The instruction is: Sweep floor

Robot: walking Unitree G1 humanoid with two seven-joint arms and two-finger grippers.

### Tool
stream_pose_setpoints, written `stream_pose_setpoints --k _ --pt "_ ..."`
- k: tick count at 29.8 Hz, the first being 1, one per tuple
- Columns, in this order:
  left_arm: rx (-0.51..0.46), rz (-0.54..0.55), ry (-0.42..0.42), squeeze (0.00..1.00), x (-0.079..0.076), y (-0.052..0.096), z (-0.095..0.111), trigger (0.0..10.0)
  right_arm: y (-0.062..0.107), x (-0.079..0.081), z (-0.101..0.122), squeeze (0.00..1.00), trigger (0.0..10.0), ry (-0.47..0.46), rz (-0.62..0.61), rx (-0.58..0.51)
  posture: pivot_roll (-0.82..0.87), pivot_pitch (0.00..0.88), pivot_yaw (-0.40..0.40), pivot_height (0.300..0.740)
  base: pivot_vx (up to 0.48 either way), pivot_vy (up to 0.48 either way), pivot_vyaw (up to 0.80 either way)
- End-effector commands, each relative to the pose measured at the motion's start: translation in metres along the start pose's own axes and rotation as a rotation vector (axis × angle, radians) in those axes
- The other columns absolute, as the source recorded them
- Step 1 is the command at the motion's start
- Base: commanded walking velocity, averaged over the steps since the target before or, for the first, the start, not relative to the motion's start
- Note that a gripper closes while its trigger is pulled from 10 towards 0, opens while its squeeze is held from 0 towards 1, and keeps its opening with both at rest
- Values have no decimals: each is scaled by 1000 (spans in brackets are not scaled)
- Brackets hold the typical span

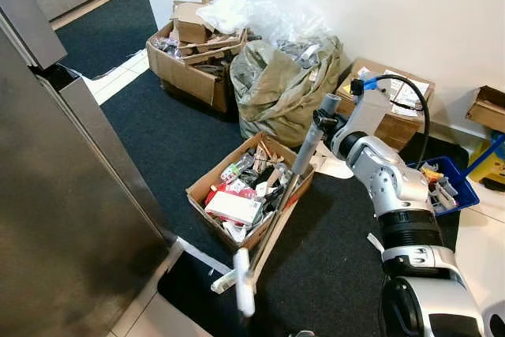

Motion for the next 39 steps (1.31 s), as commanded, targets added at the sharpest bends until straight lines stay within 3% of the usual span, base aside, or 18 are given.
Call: stream_pose_setpoints --k 1,3,6,14,15,16,18,20,21,25,27,30,33,37,39 --pt "33 1 29 0 0 3 -11 10000 0 11 11 0 10000 -55 64 -37 -7 186 31 740 0 0 0" --pt "33 -1 28 0 0 3 -11 10000 -1 23 2 0 10000 -114 92 -18 -7 180 30 740 0 0 0" --pt "34 -2 27 0 0 3 -11 10000 -3 31 -12 0 10000 -133 85 -11 -4 178 32 740 0 0 0" --pt "35 -4 23 0 0 3 -12 10000 -6 41 -42 0 10000 -8 10 -59 -6 180 34 740 0 0 0" --pt "35 -4 23 0 0 3 -12 10000 -5 45 -58 0 10000 -4 -14 -43 -3 176 33 740 0 0 0" --pt "35 -4 23 0 0 3 -12 10000 -5 45 -58 0 10000 -4 -14 -43 -3 176 33 740 0 0 0" --pt "35 -6 23 0 0 3 -12 10000 -1 49 -98 0 10000 -13 -71 35 -5 178 34 740 0 0 0" --pt "35 -7 23 0 0 3 -12 10000 1 49 -111 0 10000 -21 -92 61 -5 178 34 740 0 0 0" --pt "36 -8 23 0 -1 3 -12 10000 4 46 -127 0 10000 -23 -126 98 -6 178 33 740 0 0 0" --pt "36 -9 24 0 -1 3 -12 10000 10 33 -149 0 10000 -6 -190 150 -1 177 32 740 0 0 0" --pt "36 -9 24 0 -1 3 -12 10000 10 33 -149 0 10000 -6 -190 150 -1 177 32 740 0 0 0" --pt "36 -9 25 0 -1 3 -12 10000 15 15 -152 0 10000 77 -237 164 -11 176 36 740 0 0 0" --pt "37 -10 24 0 -1 2 -11 10000 17 -9 -135 0 10000 179 -250 192 -19 179 34 740 0 0 0" --pt "36 -11 24 0 -2 2 -10 10000 17 -15 -129 0 10000 205 -238 200 -19 179 34 740 0 0 0" --pt "33 -12 26 0 -2 2 -10 10000 15 -22 -112 0 10000 258 -200 187 -22 179 34 740 0 0 0"
Point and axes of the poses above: a point about 5 cm out from each wrist's last joint towards the gripper, its own y axis pointing back from the gripper into the wrist, its own z axis along the axis of the wrist's last joint, x = y × z, the point moved 1 cm from there along -y, pointing out of the wrist towards the gripper, and after that the axes turned 1 degree about -y, right-handed, at the moved point
